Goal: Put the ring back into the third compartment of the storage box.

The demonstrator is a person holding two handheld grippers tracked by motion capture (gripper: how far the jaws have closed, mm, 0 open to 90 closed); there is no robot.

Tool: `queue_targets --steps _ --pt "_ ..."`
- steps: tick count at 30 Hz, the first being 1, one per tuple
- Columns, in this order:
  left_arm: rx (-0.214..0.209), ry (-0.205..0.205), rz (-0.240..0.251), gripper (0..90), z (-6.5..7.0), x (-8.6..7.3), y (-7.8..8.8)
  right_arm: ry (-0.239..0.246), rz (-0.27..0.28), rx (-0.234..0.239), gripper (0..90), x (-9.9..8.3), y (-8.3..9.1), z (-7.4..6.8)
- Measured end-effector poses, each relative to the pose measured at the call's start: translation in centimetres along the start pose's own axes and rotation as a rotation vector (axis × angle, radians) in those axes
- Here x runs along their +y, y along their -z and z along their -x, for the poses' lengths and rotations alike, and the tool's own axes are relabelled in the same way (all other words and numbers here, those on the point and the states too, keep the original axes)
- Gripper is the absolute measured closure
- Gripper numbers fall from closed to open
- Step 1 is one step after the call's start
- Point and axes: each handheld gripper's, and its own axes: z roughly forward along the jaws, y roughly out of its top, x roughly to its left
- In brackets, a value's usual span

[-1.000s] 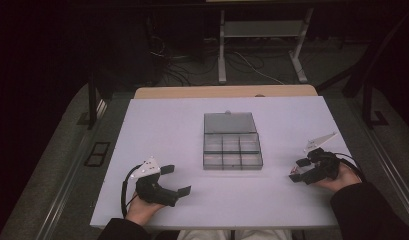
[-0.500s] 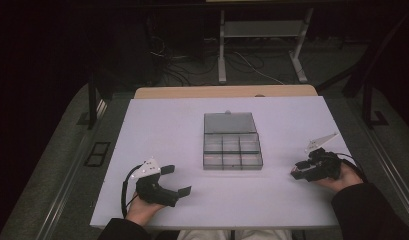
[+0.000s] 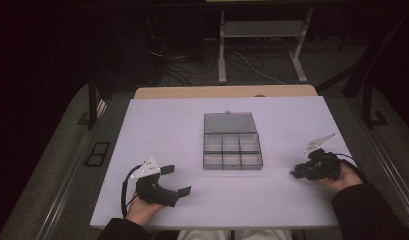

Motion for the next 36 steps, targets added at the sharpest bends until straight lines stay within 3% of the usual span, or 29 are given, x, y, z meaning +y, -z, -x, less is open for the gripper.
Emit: queue_targets --steps 18,25,36 --pt "-0.002 0.004 -0.002 0.0 0.0 -0.1 0.0 -0.031 0.051 0.030 70.1 -0.1 1.2 0.0" --pt "-0.001 0.006 -0.005 0.0 0.0 -0.1 -0.1 -0.045 0.108 0.059 70.1 0.1 2.1 -0.1" --pt "-0.003 0.007 -0.005 0.0 0.0 -0.1 -0.1 -0.035 0.115 0.060 70.1 0.9 2.8 -0.3"
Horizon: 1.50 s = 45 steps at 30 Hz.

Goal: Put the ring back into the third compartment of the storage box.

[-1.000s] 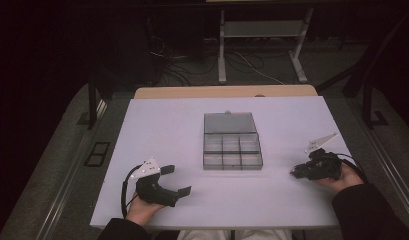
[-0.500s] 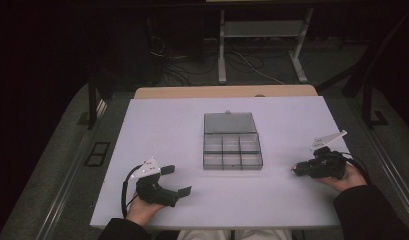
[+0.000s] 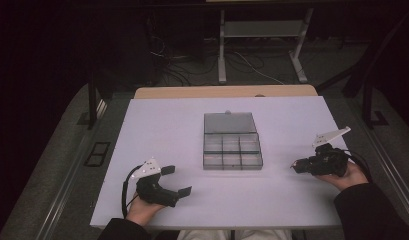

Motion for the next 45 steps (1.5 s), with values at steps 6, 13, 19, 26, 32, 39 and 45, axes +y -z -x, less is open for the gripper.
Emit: queue_targets --steps 6,13,19,26,32,39,45 --pt "-0.001 0.000 -0.001 0.0 0.0 0.0 0.0 0.017 0.010 -0.001 70.1 0.7 0.5 -0.2" --pt "-0.001 0.000 -0.001 0.0 0.0 0.0 0.0 0.035 0.003 0.000 70.1 1.9 1.0 -0.3" --pt "-0.001 -0.002 -0.002 0.0 0.0 0.0 0.0 0.050 0.003 0.000 69.9 2.9 1.3 -0.4" --pt "-0.001 -0.001 -0.001 0.0 0.0 0.0 0.0 0.058 0.001 0.001 69.9 3.8 1.5 -0.6" --pt "-0.002 0.000 -0.002 0.0 0.0 0.0 0.0 0.073 0.004 0.004 69.5 4.7 1.5 -0.8" --pt "-0.002 -0.001 0.000 0.0 0.0 0.0 0.0 0.084 -0.004 0.005 69.6 5.8 1.5 -1.3" --pt "-0.003 0.000 0.001 0.0 0.0 0.0 0.0 0.097 0.007 0.006 69.6 6.6 1.6 -1.5"
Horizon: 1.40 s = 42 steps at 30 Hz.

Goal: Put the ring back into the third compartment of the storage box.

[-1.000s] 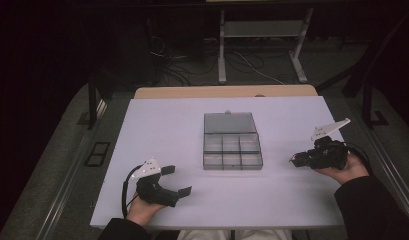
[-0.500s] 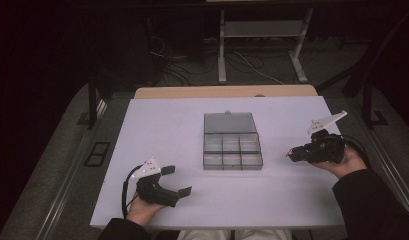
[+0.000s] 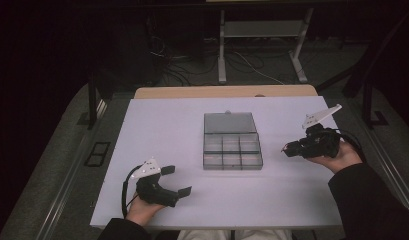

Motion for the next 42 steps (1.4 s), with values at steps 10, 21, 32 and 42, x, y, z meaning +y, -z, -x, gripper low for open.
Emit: queue_targets --steps 10,21,32,42 --pt "0.000 0.001 0.001 0.0 0.0 0.0 0.0 0.008 0.015 0.008 69.7 1.4 -0.1 0.0" --pt "-0.001 0.001 0.001 0.0 0.0 0.0 0.0 0.015 0.017 0.019 69.7 2.7 -0.9 -0.2" --pt "-0.003 0.003 0.003 0.0 0.0 0.0 0.0 0.014 0.012 0.035 69.7 3.4 -2.3 -0.2" --pt "-0.003 -0.002 0.001 0.0 0.0 0.0 0.0 0.019 0.000 0.041 69.7 3.6 -3.5 -0.4"
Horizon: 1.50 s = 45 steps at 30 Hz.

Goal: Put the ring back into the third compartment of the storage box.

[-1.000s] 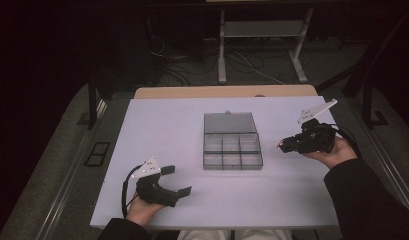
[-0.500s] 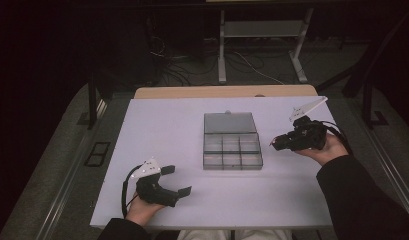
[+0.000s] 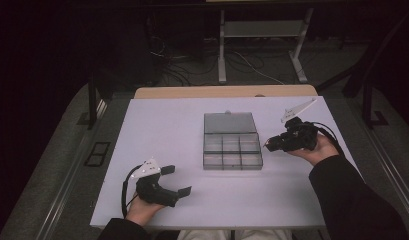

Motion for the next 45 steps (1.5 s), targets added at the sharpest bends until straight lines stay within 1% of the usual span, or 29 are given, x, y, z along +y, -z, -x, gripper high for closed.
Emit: queue_targets --steps 14,16,17,20,24,31,35,42,45 --pt "-0.001 0.001 0.002 0.0 0.0 0.0 0.0 0.000 -0.037 0.007 69.7 0.3 -2.1 -0.3" --pt "0.000 0.001 0.003 0.0 0.0 0.0 0.0 0.003 -0.038 0.008 69.7 0.3 -2.4 -0.3" --pt "0.000 -0.001 0.001 0.0 0.0 0.0 0.0 -0.005 -0.038 0.010 69.8 0.4 -2.5 -0.4" --pt "0.000 0.000 0.002 0.0 0.0 0.0 0.0 0.001 -0.038 0.012 69.8 0.4 -2.7 -0.4" --pt "-0.002 0.000 0.001 0.0 0.0 0.0 0.0 -0.007 -0.043 0.022 69.7 0.3 -3.5 -0.4" --pt "-0.002 -0.002 0.001 0.0 0.0 0.0 0.0 -0.007 -0.062 0.032 69.7 0.3 -4.7 -0.5" --pt "-0.003 -0.004 -0.002 0.0 0.0 0.0 0.0 -0.007 -0.062 0.039 69.7 0.3 -5.2 -0.5" --pt "-0.004 -0.003 0.000 0.0 0.0 0.0 0.0 -0.007 -0.079 0.047 69.6 0.2 -6.2 -0.5" --pt "-0.005 -0.004 -0.001 0.0 0.0 0.0 0.0 -0.009 -0.081 0.061 69.5 0.1 -6.7 -0.5"
